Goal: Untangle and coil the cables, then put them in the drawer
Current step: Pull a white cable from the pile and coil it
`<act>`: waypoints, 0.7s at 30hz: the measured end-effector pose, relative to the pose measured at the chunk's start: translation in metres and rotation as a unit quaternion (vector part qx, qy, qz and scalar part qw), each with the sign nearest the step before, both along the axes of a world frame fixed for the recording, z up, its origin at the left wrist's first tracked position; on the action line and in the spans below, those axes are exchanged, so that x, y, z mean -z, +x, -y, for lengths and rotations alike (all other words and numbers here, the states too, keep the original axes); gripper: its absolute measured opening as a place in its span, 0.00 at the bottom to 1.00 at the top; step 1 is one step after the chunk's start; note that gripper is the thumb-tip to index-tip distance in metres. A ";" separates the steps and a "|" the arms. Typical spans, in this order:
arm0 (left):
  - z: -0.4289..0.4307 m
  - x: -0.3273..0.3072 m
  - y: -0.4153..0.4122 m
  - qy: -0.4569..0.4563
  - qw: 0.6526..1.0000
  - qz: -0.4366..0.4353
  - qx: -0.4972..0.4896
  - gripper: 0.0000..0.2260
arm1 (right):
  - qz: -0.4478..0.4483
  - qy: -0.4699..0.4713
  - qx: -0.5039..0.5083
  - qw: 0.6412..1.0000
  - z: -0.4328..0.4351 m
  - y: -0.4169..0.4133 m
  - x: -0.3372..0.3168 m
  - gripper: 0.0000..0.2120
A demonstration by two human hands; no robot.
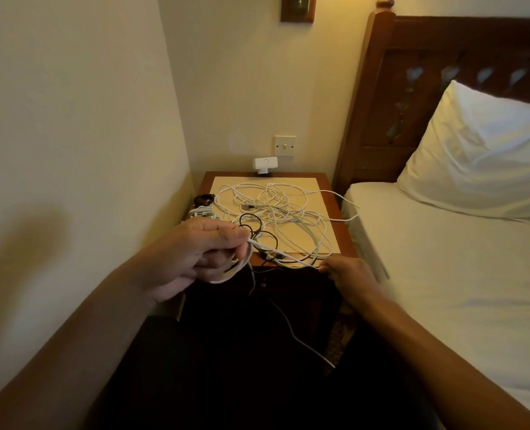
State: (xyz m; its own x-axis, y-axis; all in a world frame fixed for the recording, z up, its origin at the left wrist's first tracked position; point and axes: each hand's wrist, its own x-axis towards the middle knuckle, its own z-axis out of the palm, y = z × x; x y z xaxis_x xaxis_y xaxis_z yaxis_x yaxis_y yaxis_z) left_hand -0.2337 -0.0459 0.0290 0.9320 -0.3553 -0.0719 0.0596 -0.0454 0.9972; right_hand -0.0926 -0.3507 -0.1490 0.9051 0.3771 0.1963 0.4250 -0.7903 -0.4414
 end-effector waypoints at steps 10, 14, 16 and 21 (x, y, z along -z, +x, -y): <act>0.030 0.034 0.024 -0.032 0.996 -0.045 -0.075 0.14 | -0.290 0.165 -0.155 0.930 -0.028 -0.042 -0.057 0.30; 0.043 0.047 0.031 -0.106 0.987 -0.091 -0.078 0.14 | -0.181 0.243 -0.161 0.939 -0.065 -0.058 -0.074 0.07; 0.037 0.046 0.033 -0.210 0.969 -0.105 -0.071 0.14 | -0.139 0.266 -0.131 0.945 -0.075 -0.063 -0.065 0.10; 0.023 0.033 0.041 -0.322 0.937 -0.017 -0.135 0.15 | -0.184 0.126 -0.114 0.968 -0.092 -0.087 -0.047 0.13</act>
